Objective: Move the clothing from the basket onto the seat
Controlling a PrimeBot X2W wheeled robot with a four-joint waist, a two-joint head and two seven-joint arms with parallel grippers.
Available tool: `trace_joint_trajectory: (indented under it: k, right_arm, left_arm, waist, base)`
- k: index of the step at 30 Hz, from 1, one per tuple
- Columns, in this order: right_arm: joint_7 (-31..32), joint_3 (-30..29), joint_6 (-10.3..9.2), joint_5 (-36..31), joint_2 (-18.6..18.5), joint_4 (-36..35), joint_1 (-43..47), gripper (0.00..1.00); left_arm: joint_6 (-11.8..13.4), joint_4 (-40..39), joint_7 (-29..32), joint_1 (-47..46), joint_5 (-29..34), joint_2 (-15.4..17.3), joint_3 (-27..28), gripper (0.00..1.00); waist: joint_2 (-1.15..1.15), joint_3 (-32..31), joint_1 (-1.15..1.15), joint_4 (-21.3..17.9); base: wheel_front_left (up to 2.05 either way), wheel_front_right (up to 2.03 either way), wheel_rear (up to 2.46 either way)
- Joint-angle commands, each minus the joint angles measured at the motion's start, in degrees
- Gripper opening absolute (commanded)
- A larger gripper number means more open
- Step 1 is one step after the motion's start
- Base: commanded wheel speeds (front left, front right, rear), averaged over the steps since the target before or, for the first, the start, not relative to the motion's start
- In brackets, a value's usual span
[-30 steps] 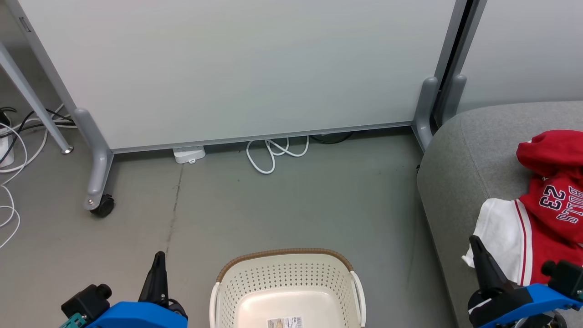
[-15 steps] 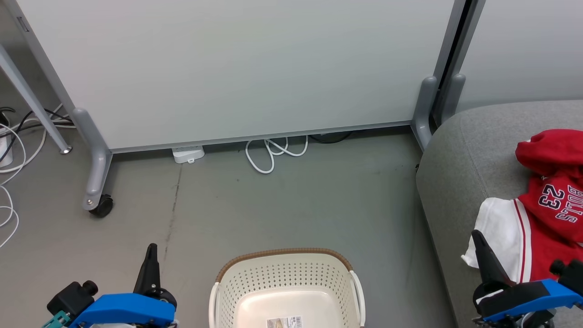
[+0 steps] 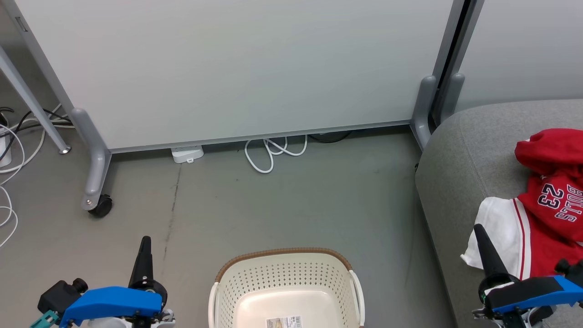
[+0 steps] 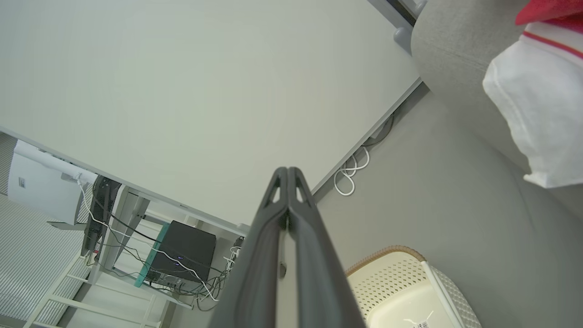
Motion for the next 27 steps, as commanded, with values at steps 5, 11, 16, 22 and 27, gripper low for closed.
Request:
trace_joint_trajectory:
  k: [5, 11, 16, 22, 27]
  right_arm:
    - [0.5, -0.3, 0.01, 4.7, 0.1, 0.0, -1.7, 0.00]
    - [0.8, -0.5, 0.01, 7.8, 0.2, 0.2, -1.9, 0.00]
    - [1.2, -0.6, 0.01, 10.7, 0.2, 0.4, -2.2, 0.00]
    - [1.5, -0.7, 0.01, 14.0, 0.3, 0.7, -2.5, 0.00]
    - [1.8, -0.8, 0.01, 16.7, 0.4, 0.9, -2.7, 0.00]
  left_arm:
    - [-0.1, -1.3, 1.2, -1.5, -3.9, 0.0, 1.2, 0.00]
    - [-0.1, -1.6, 1.9, -1.7, -6.5, -0.1, 1.8, 0.00]
    - [-0.1, -2.0, 2.7, -1.9, -9.0, -0.2, 2.4, 0.00]
    - [-0.1, -2.4, 3.5, -2.0, -11.8, -0.3, 3.0, 0.00]
    - [-0.1, -2.7, 4.2, -2.2, -14.1, -0.4, 3.5, 0.00]
  waist:
    - [0.00, 0.0, -0.01, -0.1]
    - [0.00, 0.1, -0.01, -0.1]
    - [0.00, 0.1, -0.01, -0.2]
    - [0.00, 0.1, -0.01, -0.2]
    - [0.00, 0.1, -0.01, -0.3]
  base:
    - [0.00, 0.00, 0.00]
    - [0.00, 0.00, 0.00]
    - [0.00, 0.00, 0.00]
    - [0.00, 0.00, 0.00]
    - [0.00, 0.00, 0.00]
